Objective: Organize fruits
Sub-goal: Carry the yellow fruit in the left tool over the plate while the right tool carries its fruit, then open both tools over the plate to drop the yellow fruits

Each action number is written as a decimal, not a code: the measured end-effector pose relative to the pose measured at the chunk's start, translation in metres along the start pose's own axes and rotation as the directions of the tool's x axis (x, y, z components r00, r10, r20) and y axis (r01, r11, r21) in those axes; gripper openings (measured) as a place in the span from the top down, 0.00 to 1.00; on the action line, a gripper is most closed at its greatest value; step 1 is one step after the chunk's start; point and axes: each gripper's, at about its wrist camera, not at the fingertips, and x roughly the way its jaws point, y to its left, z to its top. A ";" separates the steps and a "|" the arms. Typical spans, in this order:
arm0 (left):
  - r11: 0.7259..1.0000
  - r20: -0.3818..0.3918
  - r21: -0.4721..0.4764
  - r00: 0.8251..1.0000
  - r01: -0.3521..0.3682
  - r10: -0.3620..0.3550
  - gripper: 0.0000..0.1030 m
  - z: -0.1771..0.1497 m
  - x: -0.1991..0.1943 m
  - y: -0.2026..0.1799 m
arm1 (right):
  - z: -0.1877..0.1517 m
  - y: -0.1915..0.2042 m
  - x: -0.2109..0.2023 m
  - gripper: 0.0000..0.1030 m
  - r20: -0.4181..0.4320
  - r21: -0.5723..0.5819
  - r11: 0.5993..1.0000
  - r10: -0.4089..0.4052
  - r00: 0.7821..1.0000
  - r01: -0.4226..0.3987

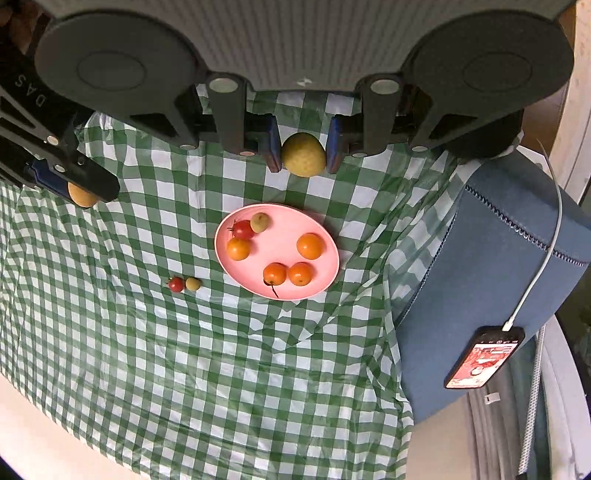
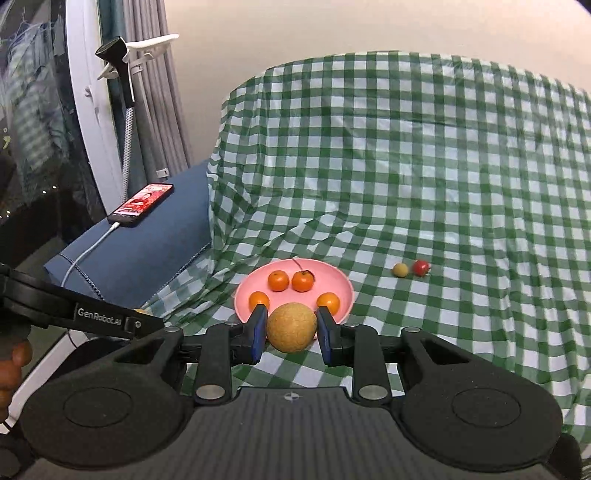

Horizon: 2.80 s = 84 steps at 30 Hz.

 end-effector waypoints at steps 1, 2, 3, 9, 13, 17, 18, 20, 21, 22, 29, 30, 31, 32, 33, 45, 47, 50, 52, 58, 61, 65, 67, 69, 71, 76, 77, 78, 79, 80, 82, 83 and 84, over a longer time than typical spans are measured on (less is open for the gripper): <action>1.000 0.005 -0.001 1.000 0.000 0.000 0.73 -0.002 -0.001 0.001 | -0.001 0.001 -0.002 0.71 0.002 -0.002 1.000 -0.004 1.000 0.004; 1.000 0.011 0.001 1.000 -0.002 0.002 0.73 -0.003 -0.002 0.001 | -0.002 0.001 -0.004 0.71 0.003 -0.003 1.000 -0.009 1.000 0.009; 1.000 0.017 0.004 1.000 -0.006 0.006 0.73 -0.004 -0.003 0.000 | -0.003 0.001 -0.005 0.71 0.003 -0.005 1.000 -0.012 1.000 0.012; 1.000 0.014 0.008 1.000 0.007 -0.007 0.73 -0.010 -0.002 0.000 | -0.005 0.001 -0.009 0.71 0.000 -0.010 1.000 -0.013 1.000 0.013; 1.000 0.013 0.006 1.000 0.011 -0.011 0.73 -0.010 -0.001 0.002 | -0.006 0.003 -0.007 0.71 0.000 -0.012 1.000 -0.016 1.000 0.016; 1.000 0.014 0.002 1.000 0.011 -0.012 0.73 -0.009 0.000 0.003 | -0.009 0.002 -0.006 0.71 -0.007 -0.011 1.000 -0.019 1.000 0.018; 1.000 0.013 0.000 1.000 0.011 -0.011 0.73 -0.009 0.001 0.004 | -0.009 0.002 -0.005 0.71 -0.010 -0.012 1.000 -0.018 1.000 0.018; 1.000 0.009 -0.004 1.000 0.012 -0.012 0.73 -0.009 0.003 0.004 | -0.011 0.001 -0.005 0.71 -0.017 -0.013 1.000 -0.019 1.000 0.018; 1.000 0.007 -0.006 1.000 0.012 -0.012 0.73 -0.009 0.004 0.004 | -0.012 0.001 -0.005 0.71 -0.021 -0.013 1.000 -0.019 1.000 0.019; 1.000 0.005 -0.006 1.000 0.013 -0.013 0.73 -0.008 0.005 0.005 | -0.012 0.000 -0.001 0.71 -0.026 -0.015 1.000 -0.019 0.999 0.018; 1.000 -0.012 -0.006 1.000 0.015 -0.015 0.73 -0.005 0.015 0.006 | -0.010 -0.004 0.012 0.71 -0.058 -0.020 1.000 -0.022 0.998 0.021; 1.000 -0.016 -0.006 1.000 0.014 -0.014 0.73 -0.005 0.017 0.006 | -0.010 -0.006 0.013 0.71 -0.063 -0.020 1.000 -0.022 0.998 0.021; 1.000 -0.020 -0.007 1.000 0.013 -0.013 0.73 -0.004 0.019 0.006 | -0.010 -0.007 0.014 0.71 -0.069 -0.022 1.000 -0.022 0.997 0.020; 1.000 -0.024 -0.006 1.000 0.013 -0.013 0.73 -0.004 0.021 0.006 | -0.011 -0.008 0.016 0.71 -0.076 -0.023 1.000 -0.021 0.997 0.020; 1.000 -0.027 -0.005 1.000 0.013 -0.013 0.73 -0.003 0.023 0.006 | -0.011 -0.009 0.018 0.71 -0.084 -0.024 1.000 -0.021 0.996 0.019; 1.000 -0.033 -0.024 0.999 0.000 -0.001 0.73 0.030 0.051 0.014 | 0.006 -0.016 0.057 0.71 -0.106 -0.061 0.997 -0.050 0.993 0.044; 1.000 -0.032 -0.031 1.000 0.000 -0.001 0.73 0.041 0.058 0.015 | 0.011 -0.017 0.070 0.71 -0.114 -0.046 0.998 -0.046 0.992 0.041; 0.999 -0.033 -0.033 0.999 0.002 -0.003 0.73 0.057 0.073 0.013 | 0.017 -0.016 0.091 0.71 -0.119 -0.045 0.998 -0.039 0.992 0.034; 1.000 -0.042 -0.029 0.999 -0.002 0.001 0.73 0.066 0.089 0.009 | 0.019 -0.017 0.106 0.71 -0.122 -0.051 0.998 -0.041 0.992 0.035; 1.000 -0.103 -0.023 0.995 0.004 -0.006 0.73 0.083 0.140 -0.004 | 0.019 -0.025 0.157 0.71 -0.173 0.002 0.999 -0.049 0.984 0.051; 1.000 -0.120 -0.008 0.993 0.005 -0.006 0.73 0.090 0.162 -0.010 | 0.017 -0.030 0.176 0.71 -0.197 0.025 0.998 -0.044 0.979 0.050; 1.000 -0.143 0.011 0.990 -0.005 0.006 0.73 0.096 0.190 -0.014 | 0.015 -0.034 0.202 0.71 -0.227 0.040 0.998 -0.041 0.973 0.052; 1.000 -0.157 0.024 0.988 -0.011 0.015 0.73 0.097 0.203 -0.015 | 0.014 -0.035 0.215 0.71 -0.240 0.042 0.998 -0.041 0.970 0.052; 0.999 -0.170 0.029 0.985 -0.014 0.019 0.73 0.097 0.214 -0.015 | 0.011 -0.036 0.224 0.71 -0.253 0.045 0.998 -0.037 0.967 0.050; 0.999 -0.179 0.030 0.984 -0.014 0.019 0.73 0.098 0.222 -0.014 | 0.009 -0.038 0.232 0.71 -0.264 0.048 0.998 -0.033 0.964 0.047; 0.998 -0.161 0.066 0.986 -0.024 0.035 0.50 0.106 0.229 -0.013 | 0.014 -0.044 0.248 0.67 -0.256 0.068 0.997 -0.016 0.966 0.034; 0.996 -0.142 0.066 0.988 -0.054 0.063 0.41 0.109 0.227 -0.012 | 0.017 -0.045 0.249 0.66 -0.254 0.073 0.996 -0.021 0.967 0.041; 0.995 -0.114 0.059 0.989 -0.082 0.088 0.17 0.111 0.222 -0.009 | 0.019 -0.047 0.249 0.61 -0.250 0.078 0.996 -0.024 0.968 0.045; 0.995 -0.094 0.046 0.991 -0.091 0.095 0.01 0.113 0.217 -0.006 | 0.021 -0.049 0.248 0.55 -0.248 0.084 0.995 -0.026 0.968 0.048; 0.995 -0.072 0.025 0.993 -0.094 0.096 0.00 0.114 0.211 -0.001 | 0.023 -0.052 0.245 0.40 -0.244 0.094 0.994 -0.031 0.969 0.056; 0.993 -0.062 -0.005 0.991 -0.115 0.115 0.00 0.113 0.199 0.005 | 0.024 -0.052 0.232 0.24 -0.229 0.109 0.991 -0.045 0.973 0.072; 0.991 -0.081 -0.002 0.988 -0.132 0.132 0.00 0.111 0.195 0.007 | 0.023 -0.050 0.225 0.19 -0.226 0.107 0.992 -0.044 0.973 0.070; 0.990 -0.101 0.004 0.985 -0.143 0.143 0.00 0.107 0.191 0.008 | 0.022 -0.047 0.217 0.15 -0.226 0.100 0.993 -0.040 0.973 0.064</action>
